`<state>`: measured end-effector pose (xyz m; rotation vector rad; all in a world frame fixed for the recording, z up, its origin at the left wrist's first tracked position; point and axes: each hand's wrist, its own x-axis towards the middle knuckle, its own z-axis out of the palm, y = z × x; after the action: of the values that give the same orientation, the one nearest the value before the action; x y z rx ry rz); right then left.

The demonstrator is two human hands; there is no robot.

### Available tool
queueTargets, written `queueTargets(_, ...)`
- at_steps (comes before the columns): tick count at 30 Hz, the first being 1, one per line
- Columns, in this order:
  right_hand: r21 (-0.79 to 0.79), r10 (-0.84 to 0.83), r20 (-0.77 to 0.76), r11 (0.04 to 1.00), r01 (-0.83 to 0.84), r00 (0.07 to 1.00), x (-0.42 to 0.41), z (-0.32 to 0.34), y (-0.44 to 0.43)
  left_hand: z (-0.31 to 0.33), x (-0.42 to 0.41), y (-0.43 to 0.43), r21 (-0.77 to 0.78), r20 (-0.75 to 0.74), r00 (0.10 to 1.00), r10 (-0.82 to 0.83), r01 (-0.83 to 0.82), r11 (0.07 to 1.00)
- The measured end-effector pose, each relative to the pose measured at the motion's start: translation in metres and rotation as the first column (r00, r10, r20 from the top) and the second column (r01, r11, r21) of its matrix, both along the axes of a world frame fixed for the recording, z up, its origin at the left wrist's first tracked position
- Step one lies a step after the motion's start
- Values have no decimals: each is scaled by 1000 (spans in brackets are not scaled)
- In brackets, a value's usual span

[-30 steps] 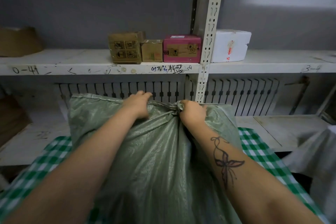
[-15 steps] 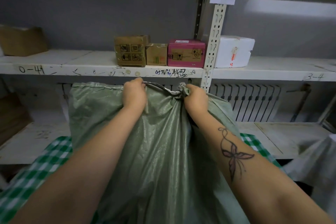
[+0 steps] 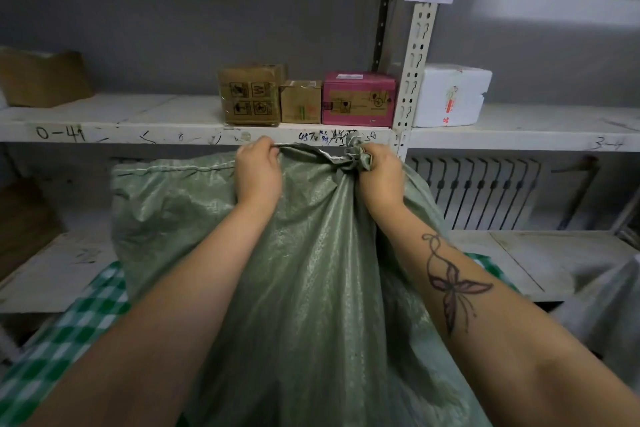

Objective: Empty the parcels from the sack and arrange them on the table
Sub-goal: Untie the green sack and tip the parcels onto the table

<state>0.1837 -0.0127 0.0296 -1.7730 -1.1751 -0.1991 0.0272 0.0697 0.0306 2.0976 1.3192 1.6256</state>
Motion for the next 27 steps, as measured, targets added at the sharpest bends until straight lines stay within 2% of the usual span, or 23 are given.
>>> queueTargets(2, -36, 10, 8, 999, -10, 1000, 0, -3, 0, -1, 2, -1, 31, 2, 1000, 7, -7, 1000)
queueTargets(5, -158, -12, 31, 987, 17, 999, -1, -6, 1, -6, 12, -2, -96, -159, 982, -104, 90, 991)
queueTargets(7, -197, 118, -6, 973, -117, 993, -5, -7, 1, -9, 17, -2, -161, -213, 970, -116, 82, 984)
queueTargets(10, -408, 316, -40, 861, -304, 948, -10, -5, 2, -14, 22, -7, -215, -225, 962, -157, 108, 971)
queueTargets(13, -581, 402, 5, 746, -325, 915, -21, -7, 5, -12, 29, -16, -233, -257, 929, -266, 207, 950)
queueTargets(19, -465, 309, 44, 848, -254, 950, -15, -23, 9, -6, 14, -24, -297, -218, 867, -449, 379, 876)
queueTargets(20, -434, 276, 49, 872, -229, 960, -14, -23, 8, -3, 8, -22, -306, -278, 863, -423, 338, 890)
queueTargets(21, -400, 240, 67, 896, -195, 968, -13, -23, 6, 0, 2, -19, -304, -433, 832, -346, 226, 926)
queueTargets(23, -362, 181, 113, 923, -129, 977, -12, -23, 4, 6, -9, -14, -301, -736, 644, -211, -32, 953)
queueTargets(24, -362, 171, 123, 925, -117, 978, -14, -23, 3, 7, -12, -14, -319, -804, 556, -209, -108, 942)
queueTargets(25, -369, 177, 127, 922, -120, 976, -15, -23, 3, 7, -13, -12, -343, -829, 511, -229, -140, 929)
queueTargets(27, -381, 214, 137, 913, -147, 967, -17, -19, 4, 9, -9, -14, -348, -812, 535, -232, -125, 929)
